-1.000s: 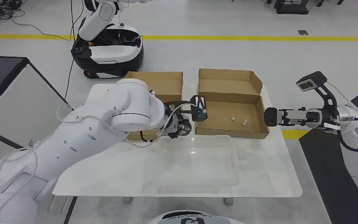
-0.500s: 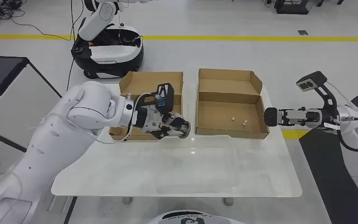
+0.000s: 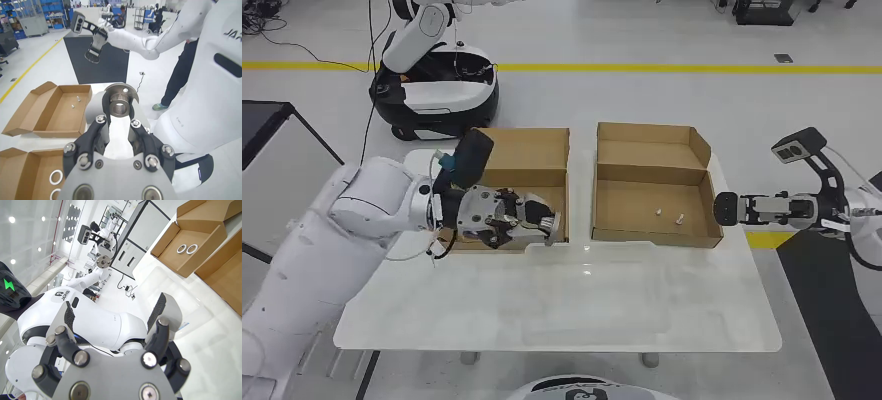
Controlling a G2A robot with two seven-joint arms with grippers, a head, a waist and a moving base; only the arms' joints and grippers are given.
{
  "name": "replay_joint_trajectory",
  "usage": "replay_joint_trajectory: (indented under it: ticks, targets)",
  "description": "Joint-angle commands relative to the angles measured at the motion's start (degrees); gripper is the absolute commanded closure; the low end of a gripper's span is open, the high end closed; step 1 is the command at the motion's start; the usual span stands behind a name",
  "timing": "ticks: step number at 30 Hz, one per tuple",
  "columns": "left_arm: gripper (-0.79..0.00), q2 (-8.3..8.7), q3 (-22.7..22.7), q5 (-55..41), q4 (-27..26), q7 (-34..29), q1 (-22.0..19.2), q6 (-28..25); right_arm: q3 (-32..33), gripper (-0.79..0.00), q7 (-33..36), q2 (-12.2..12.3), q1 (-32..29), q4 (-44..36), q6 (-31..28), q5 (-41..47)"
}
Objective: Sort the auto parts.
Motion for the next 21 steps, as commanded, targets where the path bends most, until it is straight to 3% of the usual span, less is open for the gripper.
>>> replay_joint_trajectory:
  ticks: [1, 10, 21]
  targets:
    - [0.0, 0.02, -0.94, -2.93, -0.67, 0.3, 0.59, 0.0, 0.0, -0.785, 0.0, 0.0, 0.0, 0.0, 0.0, 0.01]
    - [0.0, -1.42, -6.32, -14.7, -4.07, -1.16, 3.37, 0.0, 0.0, -0.785, 0.0, 0.0, 0.0, 0.0, 0.0, 0.01]
    - [0.0, -5.41, -12.54, -22.52, -7.93, -1.17, 7.66, 0.0, 0.0, -0.785, 0.0, 0.0, 0.0, 0.0, 0.0, 0.01]
